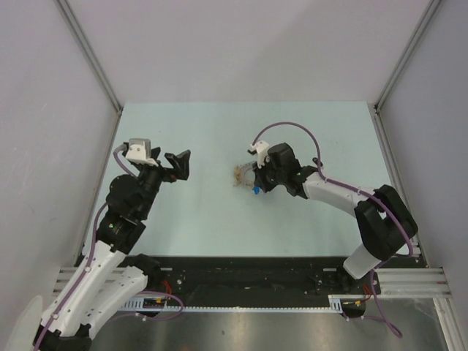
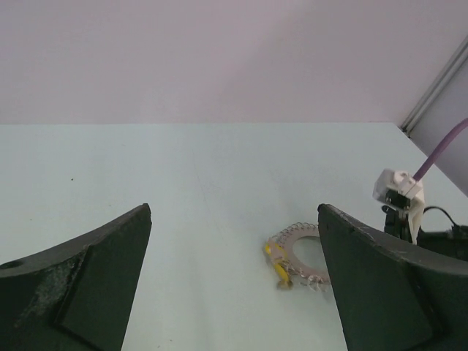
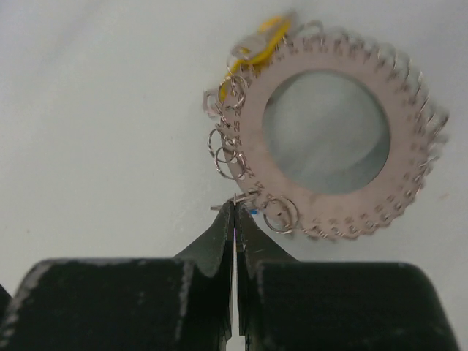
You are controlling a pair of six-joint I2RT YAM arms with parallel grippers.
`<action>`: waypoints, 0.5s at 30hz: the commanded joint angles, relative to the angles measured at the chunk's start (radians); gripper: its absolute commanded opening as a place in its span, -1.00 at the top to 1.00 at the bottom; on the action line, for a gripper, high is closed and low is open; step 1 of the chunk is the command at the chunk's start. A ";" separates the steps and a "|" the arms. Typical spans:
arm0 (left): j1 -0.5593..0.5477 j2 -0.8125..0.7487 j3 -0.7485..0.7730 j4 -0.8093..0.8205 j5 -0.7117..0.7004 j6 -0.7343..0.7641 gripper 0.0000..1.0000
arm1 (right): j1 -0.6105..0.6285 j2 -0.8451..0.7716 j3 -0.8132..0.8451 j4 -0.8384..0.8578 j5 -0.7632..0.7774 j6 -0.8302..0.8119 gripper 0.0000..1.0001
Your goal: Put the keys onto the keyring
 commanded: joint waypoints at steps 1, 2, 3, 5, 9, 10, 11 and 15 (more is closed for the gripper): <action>0.010 -0.024 0.011 -0.008 -0.026 -0.010 -1.00 | 0.015 -0.098 -0.108 0.060 0.016 0.139 0.94; 0.010 -0.028 0.012 -0.019 -0.029 -0.007 -1.00 | 0.018 -0.104 -0.120 0.058 0.016 0.159 0.88; 0.009 -0.040 0.012 -0.025 -0.035 -0.007 -0.99 | 0.024 -0.109 -0.139 0.050 0.010 0.165 0.78; 0.009 -0.063 0.009 -0.050 -0.055 -0.001 -1.00 | 0.041 -0.121 -0.140 0.034 0.013 0.174 0.46; 0.009 -0.152 -0.024 -0.103 -0.093 0.021 -1.00 | 0.055 -0.175 -0.142 -0.029 0.071 0.202 0.03; 0.009 -0.195 -0.033 -0.134 -0.104 0.028 -1.00 | 0.053 -0.190 -0.143 -0.043 0.088 0.208 -0.12; 0.009 -0.223 -0.043 -0.151 -0.112 0.030 -1.00 | 0.052 -0.230 -0.143 -0.071 0.108 0.213 -0.18; 0.009 -0.352 -0.093 -0.226 -0.148 0.030 -1.00 | 0.012 -0.372 -0.159 -0.147 0.247 0.251 -0.65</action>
